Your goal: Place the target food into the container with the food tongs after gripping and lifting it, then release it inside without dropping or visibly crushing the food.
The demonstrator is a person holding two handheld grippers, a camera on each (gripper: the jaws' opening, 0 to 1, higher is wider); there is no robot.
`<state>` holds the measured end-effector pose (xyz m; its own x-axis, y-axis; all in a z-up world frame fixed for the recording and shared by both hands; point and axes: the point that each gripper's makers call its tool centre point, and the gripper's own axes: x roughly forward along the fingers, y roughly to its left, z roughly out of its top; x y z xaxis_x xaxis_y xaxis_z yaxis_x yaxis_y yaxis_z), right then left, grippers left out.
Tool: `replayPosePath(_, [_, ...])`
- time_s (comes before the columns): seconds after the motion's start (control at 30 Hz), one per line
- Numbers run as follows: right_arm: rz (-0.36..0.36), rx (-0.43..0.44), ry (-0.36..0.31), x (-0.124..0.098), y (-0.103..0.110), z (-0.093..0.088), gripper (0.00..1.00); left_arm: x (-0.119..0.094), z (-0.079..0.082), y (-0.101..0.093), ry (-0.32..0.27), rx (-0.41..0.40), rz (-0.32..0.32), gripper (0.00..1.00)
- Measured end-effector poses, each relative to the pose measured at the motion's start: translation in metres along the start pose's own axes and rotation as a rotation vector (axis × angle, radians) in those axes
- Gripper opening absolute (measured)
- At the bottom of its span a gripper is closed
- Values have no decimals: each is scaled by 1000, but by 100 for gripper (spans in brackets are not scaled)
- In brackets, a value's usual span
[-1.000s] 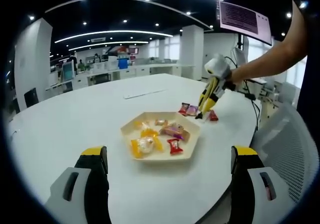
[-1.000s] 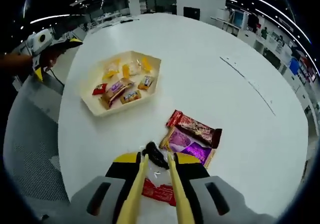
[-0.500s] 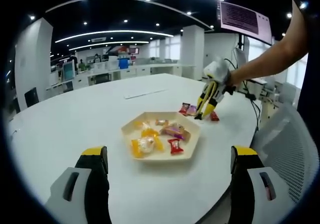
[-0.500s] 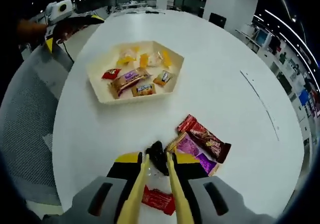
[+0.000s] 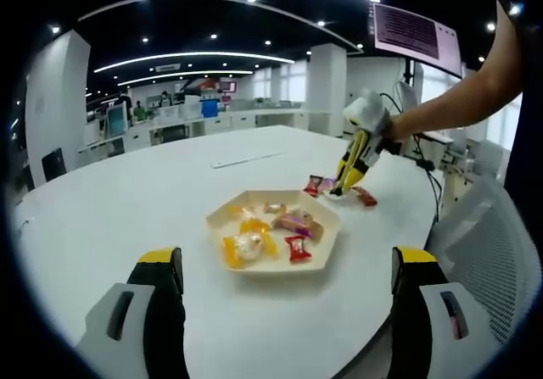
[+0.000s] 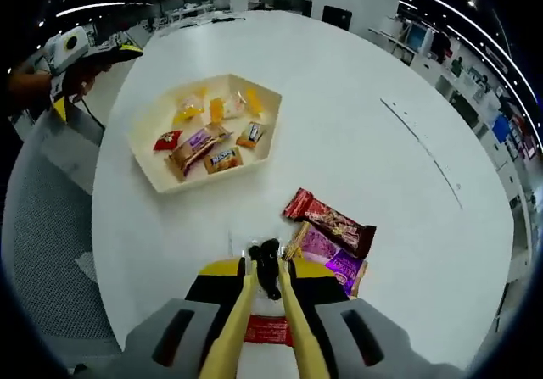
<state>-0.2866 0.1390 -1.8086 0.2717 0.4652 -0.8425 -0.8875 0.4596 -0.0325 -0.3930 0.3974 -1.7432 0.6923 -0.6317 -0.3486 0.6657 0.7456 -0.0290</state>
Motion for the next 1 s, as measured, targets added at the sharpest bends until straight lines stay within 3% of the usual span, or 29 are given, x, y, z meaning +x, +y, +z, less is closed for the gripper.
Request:
replayPosePath(0.63, [-37, 23, -54, -37, -14, 39, 19, -1, 3, 0, -18, 4, -1, 99])
replayPosePath(1.0, [-53, 17, -64, -45, -18, 48, 19, -1, 2, -1, -15, 9, -8, 99])
